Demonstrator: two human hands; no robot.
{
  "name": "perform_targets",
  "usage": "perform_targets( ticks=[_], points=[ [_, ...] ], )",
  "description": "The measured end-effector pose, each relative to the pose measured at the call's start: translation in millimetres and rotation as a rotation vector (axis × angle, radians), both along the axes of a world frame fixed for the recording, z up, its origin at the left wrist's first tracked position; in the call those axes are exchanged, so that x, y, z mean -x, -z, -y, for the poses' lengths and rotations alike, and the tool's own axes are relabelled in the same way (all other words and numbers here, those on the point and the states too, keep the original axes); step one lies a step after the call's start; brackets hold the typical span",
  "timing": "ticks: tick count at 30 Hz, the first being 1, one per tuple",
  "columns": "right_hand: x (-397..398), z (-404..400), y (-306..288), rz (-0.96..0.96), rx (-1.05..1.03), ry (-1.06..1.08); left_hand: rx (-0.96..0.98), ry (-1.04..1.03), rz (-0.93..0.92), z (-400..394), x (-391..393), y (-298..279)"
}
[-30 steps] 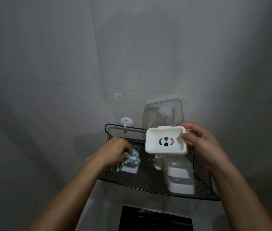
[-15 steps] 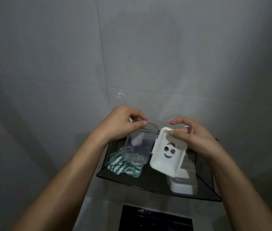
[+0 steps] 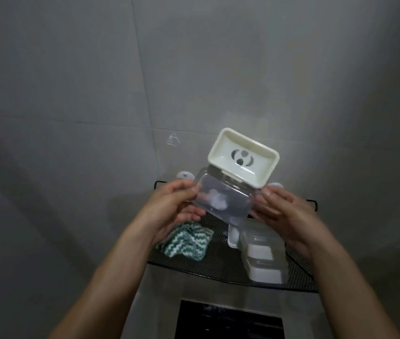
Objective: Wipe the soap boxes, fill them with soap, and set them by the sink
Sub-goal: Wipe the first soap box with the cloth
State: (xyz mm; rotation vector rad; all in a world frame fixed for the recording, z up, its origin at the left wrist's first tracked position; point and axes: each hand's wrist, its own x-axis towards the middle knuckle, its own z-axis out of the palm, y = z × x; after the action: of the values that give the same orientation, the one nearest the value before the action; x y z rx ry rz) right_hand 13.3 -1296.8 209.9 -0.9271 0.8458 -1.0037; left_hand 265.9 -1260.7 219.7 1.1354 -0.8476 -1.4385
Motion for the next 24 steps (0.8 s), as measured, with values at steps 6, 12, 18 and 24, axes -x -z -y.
perform_targets(
  ticks=[6, 12, 18, 24],
  points=[
    [-14.5, -9.6, 2.5, 0.214, -0.078, -0.088, -0.028, 0.095, -0.119, -9.4, 9.6, 20.7],
    [-7.9, -8.4, 4.1, 0.209, -0.091, -0.067, 0.208, 0.061, 0.822, -12.7, -21.0, 43.1],
    [-8.4, -10.2, 3.4, 0.198, -0.098, -0.042, 0.229, 0.436, 1.646, -6.5, -18.2, 77.2],
    [-8.5, -13.1, 4.7, 0.218, -0.115, 0.011, 0.179, 0.329, 1.658, 0.5, -16.4, 89.5]
  ],
)
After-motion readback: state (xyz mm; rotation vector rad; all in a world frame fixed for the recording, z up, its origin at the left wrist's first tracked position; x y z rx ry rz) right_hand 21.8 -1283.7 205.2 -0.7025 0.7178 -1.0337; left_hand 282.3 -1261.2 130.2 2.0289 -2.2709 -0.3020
